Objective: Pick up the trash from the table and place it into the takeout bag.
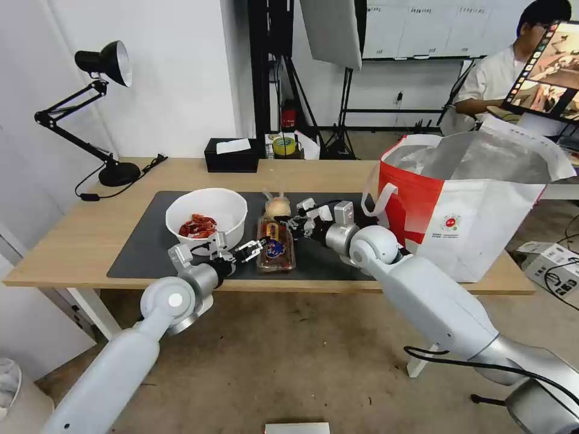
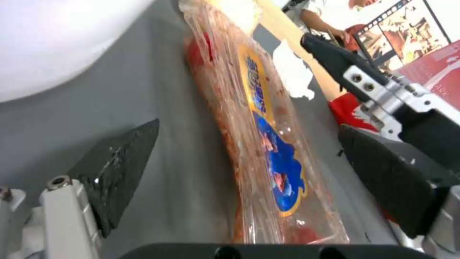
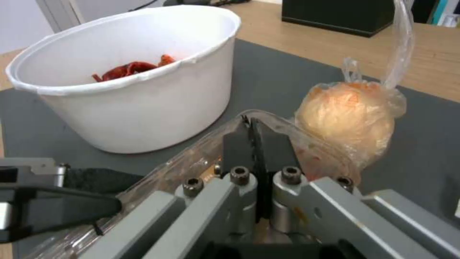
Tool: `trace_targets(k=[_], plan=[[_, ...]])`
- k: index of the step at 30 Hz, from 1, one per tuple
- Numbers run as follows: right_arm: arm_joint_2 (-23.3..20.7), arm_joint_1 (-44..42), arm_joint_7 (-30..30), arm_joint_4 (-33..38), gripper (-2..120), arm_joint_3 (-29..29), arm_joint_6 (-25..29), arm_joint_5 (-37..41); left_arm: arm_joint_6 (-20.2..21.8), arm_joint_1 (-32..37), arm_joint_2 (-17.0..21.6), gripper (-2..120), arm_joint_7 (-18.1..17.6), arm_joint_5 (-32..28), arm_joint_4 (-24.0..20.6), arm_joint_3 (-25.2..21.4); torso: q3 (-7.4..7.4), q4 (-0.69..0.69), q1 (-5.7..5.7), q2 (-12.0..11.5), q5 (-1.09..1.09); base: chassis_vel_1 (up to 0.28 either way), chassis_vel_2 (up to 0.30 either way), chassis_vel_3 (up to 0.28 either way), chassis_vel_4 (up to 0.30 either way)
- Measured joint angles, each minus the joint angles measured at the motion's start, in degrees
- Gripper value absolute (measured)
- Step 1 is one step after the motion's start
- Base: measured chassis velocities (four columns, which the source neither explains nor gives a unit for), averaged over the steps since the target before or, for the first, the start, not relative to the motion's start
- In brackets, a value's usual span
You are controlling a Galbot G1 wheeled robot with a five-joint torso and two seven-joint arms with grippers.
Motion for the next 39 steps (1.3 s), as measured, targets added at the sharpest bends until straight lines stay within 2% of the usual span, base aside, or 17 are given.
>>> trace_targets(k=[10, 23, 26, 27, 28, 30, 33, 38, 39], plan=[[-0.8, -0.3, 0.0, 0.4, 0, 0.4, 0.0, 0.1, 1.5, -1.6, -0.3, 100, -1.7, -1.7, 0.3, 1.6, 0.00, 0.00, 0.00, 0.0, 0.00, 0.000, 0.000, 0.000, 0.000], [-0.8, -0.3, 0.0, 0.4, 0, 0.4, 0.1, 0.1, 2.0, -2.0, -0.9, 97, -1.8, -2.5, 0.9, 2.3, 0.00, 0.00, 0.00, 0.0, 0.00, 0.000, 0.000, 0.000, 0.000], [-0.7, -0.4, 0.0, 0.4, 0, 0.6, 0.2, 0.1, 2.1, -2.1, -0.9, 85, -2.0, -2.7, 1.3, 2.5, -0.01, 0.00, 0.00, 0.0, 0.00, 0.000, 0.000, 0.000, 0.000], [-0.7, -0.4, 0.0, 0.4, 0, 0.6, 0.2, 0.1, 2.1, -2.1, -0.9, 85, -2.0, -2.7, 1.3, 2.5, -0.01, 0.00, 0.00, 0.0, 0.00, 0.000, 0.000, 0.000, 0.000], [-0.7, -0.5, 0.0, 0.4, 0, 0.7, 0.2, 0.1, 2.1, -2.1, -0.8, 78, -2.1, -2.8, 1.4, 2.5, -0.01, 0.00, 0.00, 0.0, 0.00, 0.000, 0.000, 0.000, 0.000], [-0.7, -0.6, 0.0, 0.4, 0, 0.7, 0.2, 0.1, 2.1, -2.1, -0.8, 75, -2.1, -2.8, 1.4, 2.5, -0.01, 0.00, 0.00, 0.0, 0.00, 0.000, 0.000, 0.000, 0.000], [-0.6, -0.9, 0.0, 0.4, 0, 1.0, 0.2, 0.1, 2.3, -2.1, -0.7, 60, -2.3, -3.5, 1.5, 2.6, 0.00, 0.00, 0.00, 0.0, 0.00, 0.000, 0.000, 0.000, 0.000], [-0.5, -0.9, 0.0, 0.4, 0, 1.1, 0.2, 0.1, 2.4, -2.1, -0.7, 49, -3.0, -4.5, 1.4, 2.6, 0.00, 0.00, 0.00, 0.0, -0.01, 0.000, 0.000, 0.000, 0.000], [-0.5, -1.0, 0.0, 0.4, 0, 1.2, 0.2, 0.1, 2.4, -2.1, -0.8, 40, -3.4, -4.8, 1.4, 2.6, 0.00, 0.00, 0.00, 0.0, -0.01, 0.000, 0.000, 0.000, 0.000]])
